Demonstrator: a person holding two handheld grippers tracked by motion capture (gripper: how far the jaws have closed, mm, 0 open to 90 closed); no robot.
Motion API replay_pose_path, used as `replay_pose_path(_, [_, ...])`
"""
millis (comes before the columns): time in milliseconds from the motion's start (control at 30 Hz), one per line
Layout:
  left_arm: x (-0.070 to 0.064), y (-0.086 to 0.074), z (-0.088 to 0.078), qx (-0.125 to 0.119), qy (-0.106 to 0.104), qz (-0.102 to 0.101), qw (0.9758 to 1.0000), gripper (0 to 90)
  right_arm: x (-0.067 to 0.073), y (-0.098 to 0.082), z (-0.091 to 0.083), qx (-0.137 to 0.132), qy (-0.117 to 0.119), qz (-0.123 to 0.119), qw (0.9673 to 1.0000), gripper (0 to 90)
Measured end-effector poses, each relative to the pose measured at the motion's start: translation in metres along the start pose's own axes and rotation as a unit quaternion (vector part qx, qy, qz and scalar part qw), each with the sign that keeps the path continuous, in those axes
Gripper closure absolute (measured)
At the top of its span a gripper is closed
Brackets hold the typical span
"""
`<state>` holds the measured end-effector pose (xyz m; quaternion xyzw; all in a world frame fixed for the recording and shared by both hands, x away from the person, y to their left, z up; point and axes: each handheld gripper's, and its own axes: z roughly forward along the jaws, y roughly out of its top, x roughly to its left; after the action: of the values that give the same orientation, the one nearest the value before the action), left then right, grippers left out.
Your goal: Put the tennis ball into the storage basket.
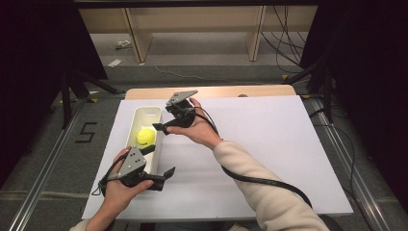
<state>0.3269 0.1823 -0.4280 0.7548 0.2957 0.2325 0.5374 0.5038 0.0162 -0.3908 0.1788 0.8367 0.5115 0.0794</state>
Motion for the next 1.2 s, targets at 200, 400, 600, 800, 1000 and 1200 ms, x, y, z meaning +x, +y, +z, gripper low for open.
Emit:
replay_pose_path(200, [0.000, 0.000, 0.000, -0.001, 0.001, 0.000, 1.0000, 1.5, -0.003, -0.002, -0.009, -0.007, -0.007, -0.004, 0.9999, 15.5])
replay_pose_path(400, [0.000, 0.000, 0.000, 0.000, 0.001, 0.000, 1.0000, 1.5, -0.006, -0.006, -0.017, -0.006, -0.013, 0.003, 0.9999, 15.5])
replay_pose_path(600, [0.000, 0.000, 0.000, -0.001, 0.002, -0.002, 1.0000, 1.5, -0.009, -0.012, -0.023, -0.009, -0.021, 0.009, 0.9997, 15.5])
replay_pose_path(800, [0.000, 0.000, 0.000, -0.001, 0.002, -0.002, 1.0000, 1.5, -0.010, -0.016, -0.030, -0.012, -0.023, 0.012, 0.9996, 15.5])
replay_pose_path(1000, [0.000, 0.000, 0.000, 0.000, 0.001, -0.001, 1.0000, 1.5, -0.012, -0.020, -0.037, -0.011, -0.026, 0.012, 0.9995, 15.5])
replay_pose_path(1200, [0.000, 0.000, 0.000, -0.001, 0.002, -0.002, 1.0000, 1.5, -0.013, -0.023, -0.042, -0.014, -0.030, 0.016, 0.9993, 15.5])
